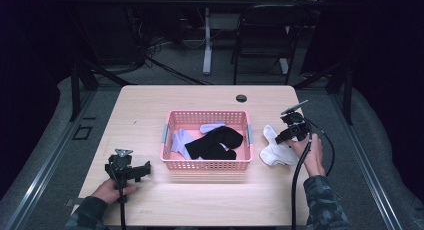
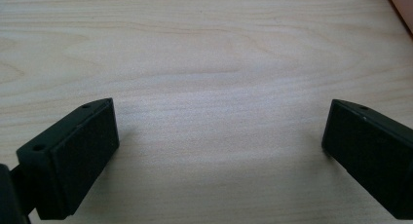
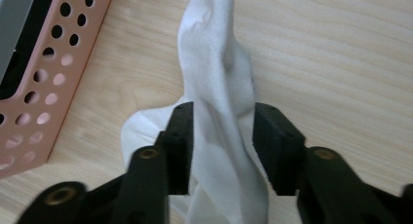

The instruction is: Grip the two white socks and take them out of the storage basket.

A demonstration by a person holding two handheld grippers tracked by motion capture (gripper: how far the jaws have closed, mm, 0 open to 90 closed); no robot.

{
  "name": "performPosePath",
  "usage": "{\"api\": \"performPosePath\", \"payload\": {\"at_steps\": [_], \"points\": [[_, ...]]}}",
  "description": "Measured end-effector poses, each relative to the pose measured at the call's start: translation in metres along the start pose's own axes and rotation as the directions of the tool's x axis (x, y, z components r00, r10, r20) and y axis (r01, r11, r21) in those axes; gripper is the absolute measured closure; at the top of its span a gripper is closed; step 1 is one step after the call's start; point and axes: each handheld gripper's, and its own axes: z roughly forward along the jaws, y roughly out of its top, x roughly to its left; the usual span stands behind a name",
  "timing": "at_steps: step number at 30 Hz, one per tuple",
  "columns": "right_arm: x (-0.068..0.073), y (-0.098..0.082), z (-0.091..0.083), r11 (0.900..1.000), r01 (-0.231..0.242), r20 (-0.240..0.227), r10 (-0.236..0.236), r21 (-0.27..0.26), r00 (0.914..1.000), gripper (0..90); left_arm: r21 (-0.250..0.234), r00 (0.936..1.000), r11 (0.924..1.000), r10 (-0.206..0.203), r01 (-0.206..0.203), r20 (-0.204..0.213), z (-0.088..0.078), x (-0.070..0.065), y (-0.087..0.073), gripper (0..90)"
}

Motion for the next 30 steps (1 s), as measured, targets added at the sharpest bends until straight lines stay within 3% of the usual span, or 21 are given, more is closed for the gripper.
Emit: {"api": "performPosePath", "payload": {"at_steps": [5,16,30], "points": [[0.003,-0.005,-0.007,0.999,-0.004,0.019,0.005,-0.034,0.9998,30.9,0.001,1.0000,1.0000,0.001,-0.001,0.000,0.000,0.000,0.000,0.0],[0.012,-0.030,-0.024,0.997,0.031,0.037,-0.029,-0.068,0.9989,3.6,0.001,1.0000,1.0000,0.001,-0.001,0.000,0.000,0.000,0.000,0.0],[0.019,-0.074,-0.036,0.995,0.052,0.048,-0.049,-0.083,0.9977,0.0,0.002,1.0000,1.0000,0.002,-0.002,0.002,0.000,0.000,0.000,0.0]]}}
